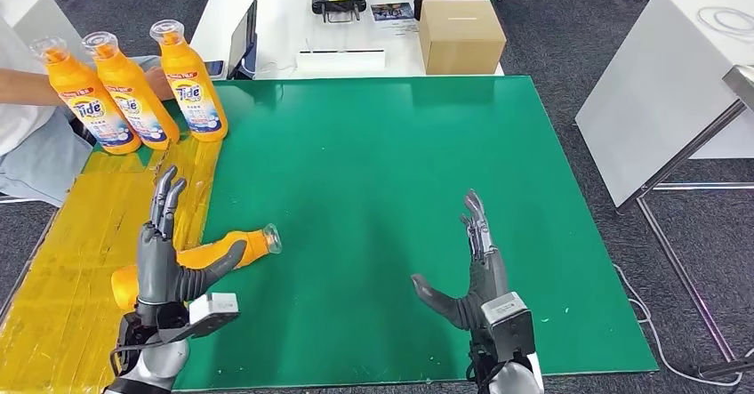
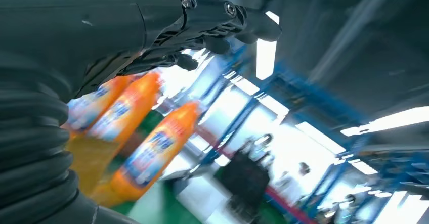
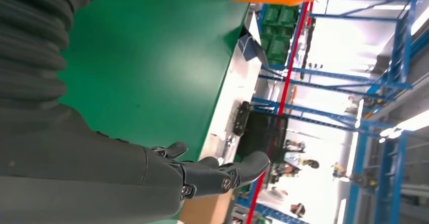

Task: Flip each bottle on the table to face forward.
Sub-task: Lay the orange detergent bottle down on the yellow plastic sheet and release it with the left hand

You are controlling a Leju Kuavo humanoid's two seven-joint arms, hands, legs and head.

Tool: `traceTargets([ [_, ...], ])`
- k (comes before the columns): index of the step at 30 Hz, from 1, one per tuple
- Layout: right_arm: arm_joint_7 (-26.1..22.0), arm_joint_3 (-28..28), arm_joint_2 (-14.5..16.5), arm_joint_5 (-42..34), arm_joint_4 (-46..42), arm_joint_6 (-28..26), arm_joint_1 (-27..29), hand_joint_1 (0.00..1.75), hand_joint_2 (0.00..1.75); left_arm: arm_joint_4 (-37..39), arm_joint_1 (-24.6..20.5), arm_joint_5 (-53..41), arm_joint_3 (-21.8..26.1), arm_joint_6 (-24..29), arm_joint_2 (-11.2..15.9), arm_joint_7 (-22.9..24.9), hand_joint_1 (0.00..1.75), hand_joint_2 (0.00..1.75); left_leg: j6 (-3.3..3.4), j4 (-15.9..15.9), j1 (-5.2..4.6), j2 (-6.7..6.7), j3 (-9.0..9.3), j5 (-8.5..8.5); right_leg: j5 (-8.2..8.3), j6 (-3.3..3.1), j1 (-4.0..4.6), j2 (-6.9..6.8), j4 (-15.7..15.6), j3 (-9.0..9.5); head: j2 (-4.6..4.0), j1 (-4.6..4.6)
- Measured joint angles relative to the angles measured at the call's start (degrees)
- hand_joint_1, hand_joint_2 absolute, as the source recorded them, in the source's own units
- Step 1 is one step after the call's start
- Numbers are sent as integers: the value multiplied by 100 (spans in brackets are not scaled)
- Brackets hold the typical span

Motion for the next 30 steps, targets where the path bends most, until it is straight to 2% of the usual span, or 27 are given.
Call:
traceTargets([
  [2,-4,-7,-14,74,-90,-46,92,0,175,-146,155,745,-95,-596,-60,326,0,175,0,0,3,2,1,0,0,-1,3,1,0,0,0,-2],
  [4,-4,-30,-31,101,-192,-95,239,0,175,-345,357,1538,-208,-1299,-107,421,0,175,-1,-1,7,3,1,0,-2,-2,6,1,0,0,0,-2],
  [8,2,-51,-104,153,-457,-192,635,0,0,-781,815,2714,-474,-2549,-162,631,0,175,-5,-1,9,3,-2,-4,-4,-4,7,1,0,-2,0,-1],
  [10,22,-56,-151,180,-578,-249,822,0,0,-936,1005,3063,-563,-2856,-164,702,0,175,-6,-2,9,4,-7,-6,-5,-5,7,1,0,-8,0,-1],
  [16,56,-127,-247,111,-860,-288,1209,0,0,-1217,1343,3506,-658,-3204,-148,945,0,175,-2,-2,8,2,-9,-9,-15,7,6,1,-1,-9,0,-2],
  [30,53,-234,-278,-4,-1019,-286,1411,0,0,-1451,1506,3504,-759,-3283,-95,994,0,175,-2,-2,8,1,-1,-9,-14,7,6,1,0,0,0,-2],
])
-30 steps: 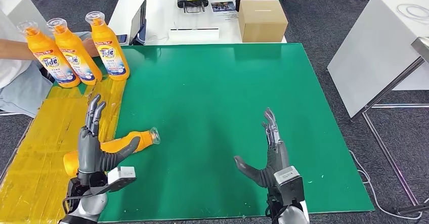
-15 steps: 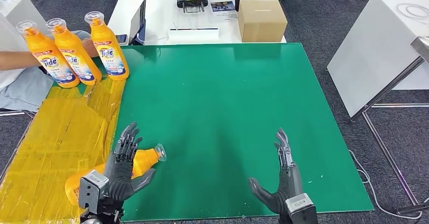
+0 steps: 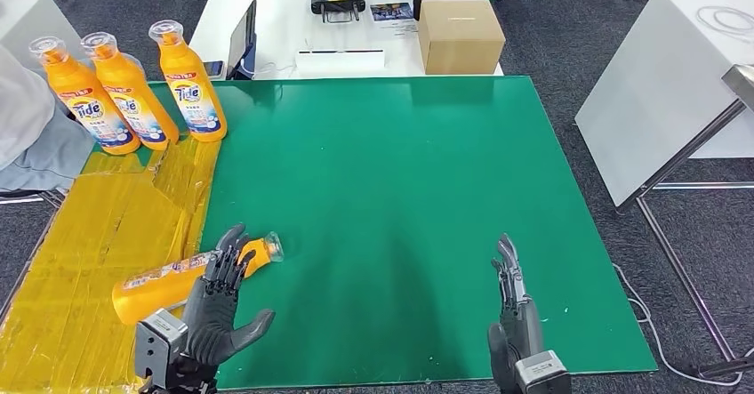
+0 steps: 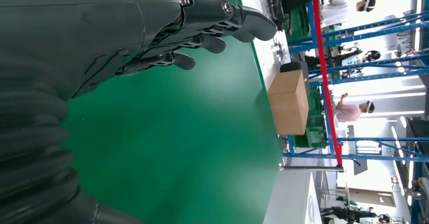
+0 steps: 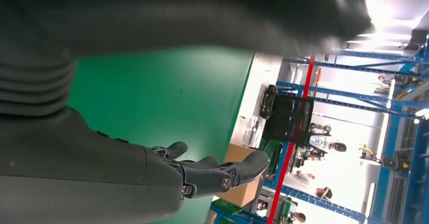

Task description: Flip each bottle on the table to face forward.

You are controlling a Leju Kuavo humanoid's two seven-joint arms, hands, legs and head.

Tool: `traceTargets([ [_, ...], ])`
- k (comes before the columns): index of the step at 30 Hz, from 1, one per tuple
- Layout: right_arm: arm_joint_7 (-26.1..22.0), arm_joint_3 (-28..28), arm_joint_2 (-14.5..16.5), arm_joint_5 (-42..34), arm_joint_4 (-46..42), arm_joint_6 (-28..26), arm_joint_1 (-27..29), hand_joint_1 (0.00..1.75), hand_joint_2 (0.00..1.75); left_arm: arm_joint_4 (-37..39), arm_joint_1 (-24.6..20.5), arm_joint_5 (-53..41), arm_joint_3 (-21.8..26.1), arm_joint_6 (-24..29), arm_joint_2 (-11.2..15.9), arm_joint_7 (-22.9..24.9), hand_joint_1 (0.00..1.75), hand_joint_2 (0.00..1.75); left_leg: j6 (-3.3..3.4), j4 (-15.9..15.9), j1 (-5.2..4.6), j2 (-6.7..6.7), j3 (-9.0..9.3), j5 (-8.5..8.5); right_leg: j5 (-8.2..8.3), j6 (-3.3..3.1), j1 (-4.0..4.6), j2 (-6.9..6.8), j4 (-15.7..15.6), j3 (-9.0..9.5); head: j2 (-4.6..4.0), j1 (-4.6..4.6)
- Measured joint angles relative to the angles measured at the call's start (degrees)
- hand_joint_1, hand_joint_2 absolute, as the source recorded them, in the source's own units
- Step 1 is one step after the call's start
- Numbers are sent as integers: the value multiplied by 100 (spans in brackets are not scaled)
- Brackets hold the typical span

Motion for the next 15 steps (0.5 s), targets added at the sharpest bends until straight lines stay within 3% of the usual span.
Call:
traceTargets([
  [15,-3,-103,16,-44,-62,62,30,0,0,-87,39,-149,-23,88,23,-26,0,175,0,0,0,0,2,0,0,0,0,0,0,2,0,0],
])
